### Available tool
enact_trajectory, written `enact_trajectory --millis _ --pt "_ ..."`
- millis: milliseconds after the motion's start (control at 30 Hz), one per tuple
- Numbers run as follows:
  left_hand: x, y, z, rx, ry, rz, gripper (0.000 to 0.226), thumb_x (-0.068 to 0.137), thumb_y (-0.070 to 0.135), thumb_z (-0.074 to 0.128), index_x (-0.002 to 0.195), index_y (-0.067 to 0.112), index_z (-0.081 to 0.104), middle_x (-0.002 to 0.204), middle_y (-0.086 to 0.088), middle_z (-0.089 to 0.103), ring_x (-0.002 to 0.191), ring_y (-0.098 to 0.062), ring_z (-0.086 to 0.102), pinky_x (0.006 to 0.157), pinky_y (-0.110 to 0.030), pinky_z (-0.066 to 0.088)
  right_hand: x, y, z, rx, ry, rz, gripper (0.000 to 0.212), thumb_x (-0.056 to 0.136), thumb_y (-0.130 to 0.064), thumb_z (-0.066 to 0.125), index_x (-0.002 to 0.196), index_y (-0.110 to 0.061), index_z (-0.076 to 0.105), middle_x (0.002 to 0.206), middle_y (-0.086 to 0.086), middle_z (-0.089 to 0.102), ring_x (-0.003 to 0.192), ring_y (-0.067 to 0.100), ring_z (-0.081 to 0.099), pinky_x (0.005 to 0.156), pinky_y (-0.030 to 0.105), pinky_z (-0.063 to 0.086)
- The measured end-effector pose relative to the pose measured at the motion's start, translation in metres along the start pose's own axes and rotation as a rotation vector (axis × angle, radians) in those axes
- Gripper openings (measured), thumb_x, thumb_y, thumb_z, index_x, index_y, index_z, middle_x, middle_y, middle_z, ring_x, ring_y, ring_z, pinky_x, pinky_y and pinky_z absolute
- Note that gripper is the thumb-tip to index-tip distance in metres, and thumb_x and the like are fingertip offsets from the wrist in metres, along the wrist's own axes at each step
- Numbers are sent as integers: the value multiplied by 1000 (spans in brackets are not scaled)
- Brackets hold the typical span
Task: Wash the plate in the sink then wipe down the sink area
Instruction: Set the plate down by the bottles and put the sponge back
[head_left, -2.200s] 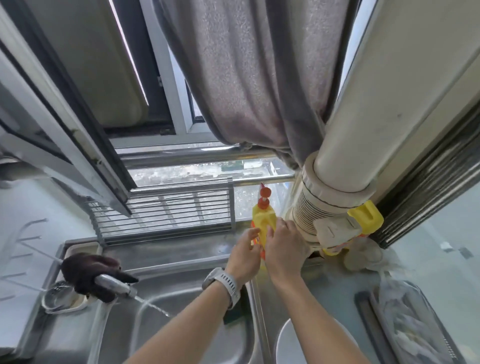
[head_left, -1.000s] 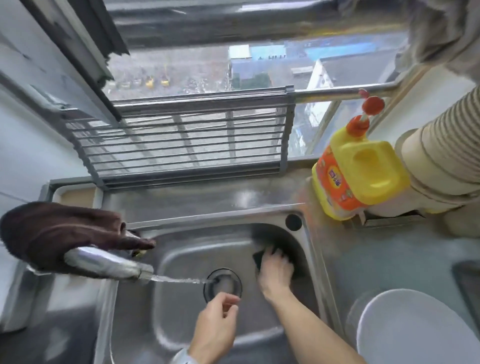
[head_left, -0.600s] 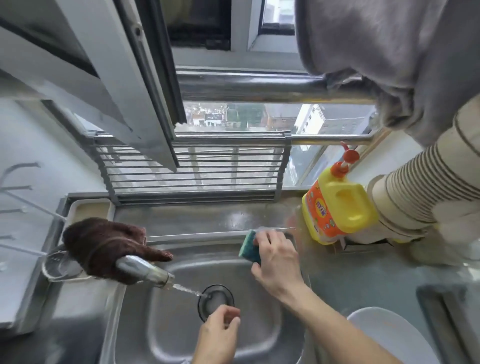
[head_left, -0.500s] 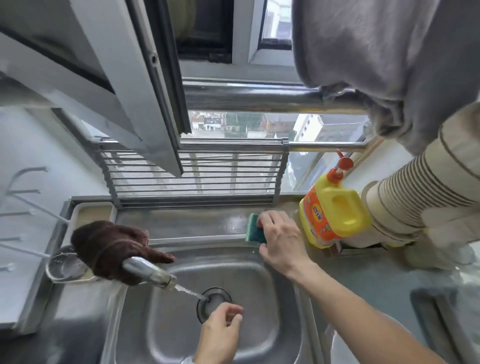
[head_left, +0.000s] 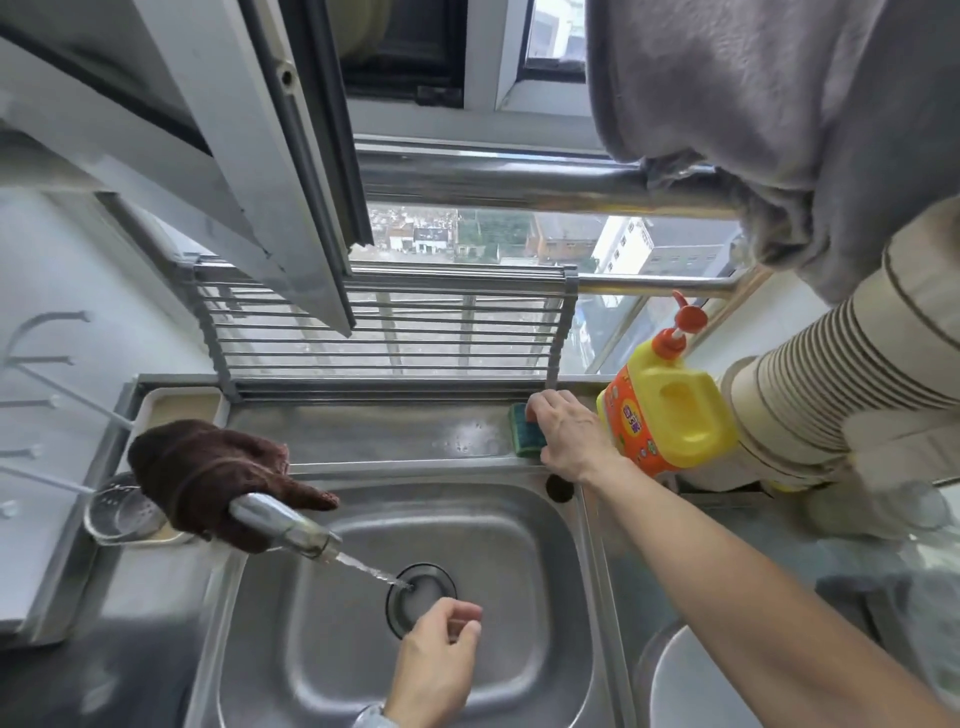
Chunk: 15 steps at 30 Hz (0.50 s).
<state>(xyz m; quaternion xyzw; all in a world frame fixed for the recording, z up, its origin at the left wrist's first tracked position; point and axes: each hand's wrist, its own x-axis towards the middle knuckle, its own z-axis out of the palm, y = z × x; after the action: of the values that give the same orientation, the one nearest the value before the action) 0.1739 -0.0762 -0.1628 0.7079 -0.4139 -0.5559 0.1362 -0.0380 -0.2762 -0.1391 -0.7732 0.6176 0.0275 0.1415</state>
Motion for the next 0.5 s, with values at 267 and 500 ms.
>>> enact_trajectory --millis 267,500 --pt "-13 19 -1 8 -2 28 13 94 19 62 93 29 70 87 6 72 86 -9 68 83 -21 52 -69 -13 -22 142 266 -4 37 81 -20 76 116 -17 63 118 1 62 107 19 58 92 34 53" --pt "-33 9 -11 18 -19 -45 12 94 16 59 100 22 67 99 1 71 97 -20 69 93 -35 56 -174 -43 40 504 195 397 10 87 -10 73 78 -13 74 81 7 71 78 30 67 71 35 48"
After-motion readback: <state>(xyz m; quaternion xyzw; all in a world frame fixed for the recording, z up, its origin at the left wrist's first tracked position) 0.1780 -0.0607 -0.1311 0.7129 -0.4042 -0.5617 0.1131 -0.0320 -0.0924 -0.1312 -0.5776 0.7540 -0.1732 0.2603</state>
